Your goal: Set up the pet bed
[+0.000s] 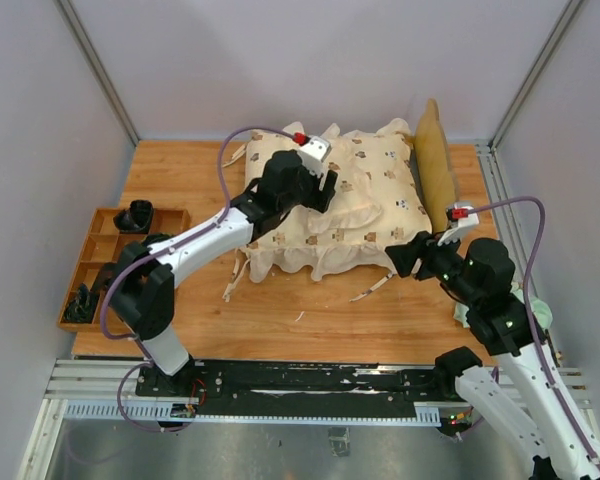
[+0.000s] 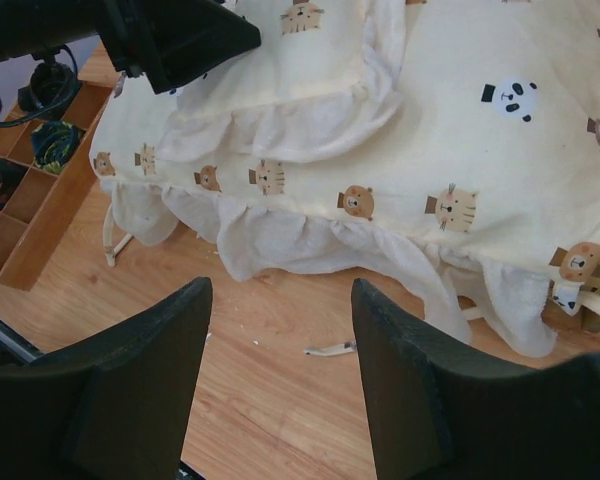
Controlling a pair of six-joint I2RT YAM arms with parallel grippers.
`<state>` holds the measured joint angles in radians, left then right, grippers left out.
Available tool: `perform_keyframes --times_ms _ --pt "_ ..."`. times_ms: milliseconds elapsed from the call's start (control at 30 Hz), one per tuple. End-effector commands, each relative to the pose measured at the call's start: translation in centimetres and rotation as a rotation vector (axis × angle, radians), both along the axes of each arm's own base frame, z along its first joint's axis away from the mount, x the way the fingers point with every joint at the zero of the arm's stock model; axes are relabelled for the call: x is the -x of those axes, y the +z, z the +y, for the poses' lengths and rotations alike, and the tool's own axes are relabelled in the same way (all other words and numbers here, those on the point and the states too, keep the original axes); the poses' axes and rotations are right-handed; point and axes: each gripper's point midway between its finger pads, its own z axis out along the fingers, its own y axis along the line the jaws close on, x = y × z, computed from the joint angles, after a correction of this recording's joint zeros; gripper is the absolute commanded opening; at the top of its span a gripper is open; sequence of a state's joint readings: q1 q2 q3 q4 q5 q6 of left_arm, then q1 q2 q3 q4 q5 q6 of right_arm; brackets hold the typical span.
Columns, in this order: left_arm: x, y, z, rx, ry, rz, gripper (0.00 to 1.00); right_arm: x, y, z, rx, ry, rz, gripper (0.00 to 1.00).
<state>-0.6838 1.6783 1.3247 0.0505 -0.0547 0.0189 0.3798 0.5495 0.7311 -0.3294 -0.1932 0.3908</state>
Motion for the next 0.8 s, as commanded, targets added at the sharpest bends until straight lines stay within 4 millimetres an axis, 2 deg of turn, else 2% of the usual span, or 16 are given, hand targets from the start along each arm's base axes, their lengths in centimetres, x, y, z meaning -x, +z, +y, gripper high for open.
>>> perform_keyframes --times_ms 0,33,167,400,533,600,767 --pt "0.4 6.8 2.6 0.126 0.136 -0.064 0.87 -1.1 1.9 0.0 -0.018 -0.033 -0.005 0.59" --pt "0.9 7.7 3.2 0.141 0.153 -0.065 0.97 -1.4 2.3 0.2 -0.019 -0.030 -0.006 0.58" --pt "3.6 9.6 6.2 0.162 0.204 -0.045 0.99 -3.1 3.8 1.8 0.015 -0.009 -0.007 0.57" --pt "9.3 7.9 10.5 0.126 0.185 -0.028 0.99 -8.1 4.8 6.1 0.250 -0.047 -0.040 0.59" --pt "12.4 7.5 12.7 0.142 0.162 -0.058 0.99 -12.3 3.7 8.2 0.367 -0.078 -0.013 0.63" --pt "13.8 7.7 13.4 0.151 0.139 -0.074 0.99 -14.5 4.0 9.3 0.413 -0.087 -0.029 0.65" --pt "16.1 7.5 14.7 0.155 0.104 -0.107 0.99 -18.8 2.4 12.1 0.524 -0.062 -0.015 0.70"
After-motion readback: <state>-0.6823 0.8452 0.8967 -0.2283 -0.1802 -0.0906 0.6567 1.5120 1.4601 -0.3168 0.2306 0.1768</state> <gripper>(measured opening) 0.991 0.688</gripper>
